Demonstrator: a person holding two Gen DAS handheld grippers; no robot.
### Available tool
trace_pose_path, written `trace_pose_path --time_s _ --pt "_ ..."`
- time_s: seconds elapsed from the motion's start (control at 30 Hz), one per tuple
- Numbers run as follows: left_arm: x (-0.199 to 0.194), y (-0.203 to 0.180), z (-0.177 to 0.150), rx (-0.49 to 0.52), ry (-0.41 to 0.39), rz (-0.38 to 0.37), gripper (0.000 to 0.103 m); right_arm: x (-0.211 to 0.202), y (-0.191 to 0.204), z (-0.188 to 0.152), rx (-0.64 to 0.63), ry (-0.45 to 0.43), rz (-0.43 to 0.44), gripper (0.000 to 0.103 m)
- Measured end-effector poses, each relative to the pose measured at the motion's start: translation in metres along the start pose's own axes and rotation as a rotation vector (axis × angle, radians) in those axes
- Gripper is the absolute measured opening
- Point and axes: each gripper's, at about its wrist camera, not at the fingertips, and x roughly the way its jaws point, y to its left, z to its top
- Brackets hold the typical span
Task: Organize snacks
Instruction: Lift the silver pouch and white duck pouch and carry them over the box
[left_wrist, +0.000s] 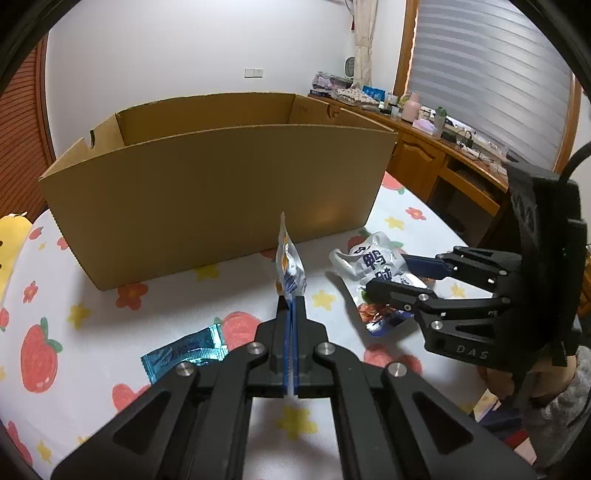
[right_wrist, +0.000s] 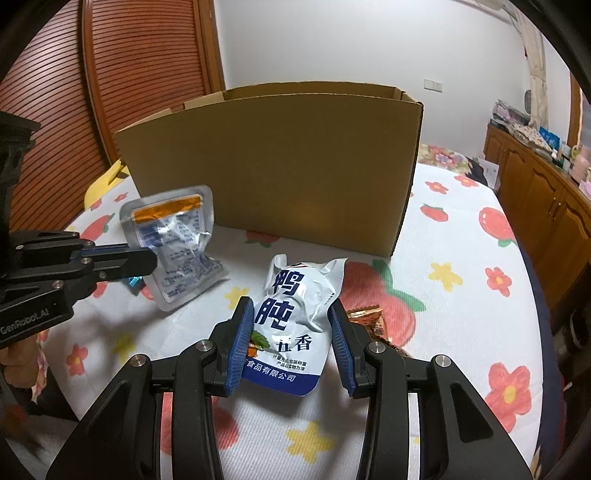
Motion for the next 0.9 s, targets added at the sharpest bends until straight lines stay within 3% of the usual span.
trace_pose_path --time_s 0.53,0.9 --pt "-0.051 0.009 0.025 0.002 -0.132 0.004 0.000 -0.014 0.002 0.005 -0.020 -0.055 -0.020 0.041" --pt "-0.085 0.031 0.071 0.026 -0.236 0.041 0.000 -0.065 0.012 0.049 -0.055 -0.183 0.005 0.041"
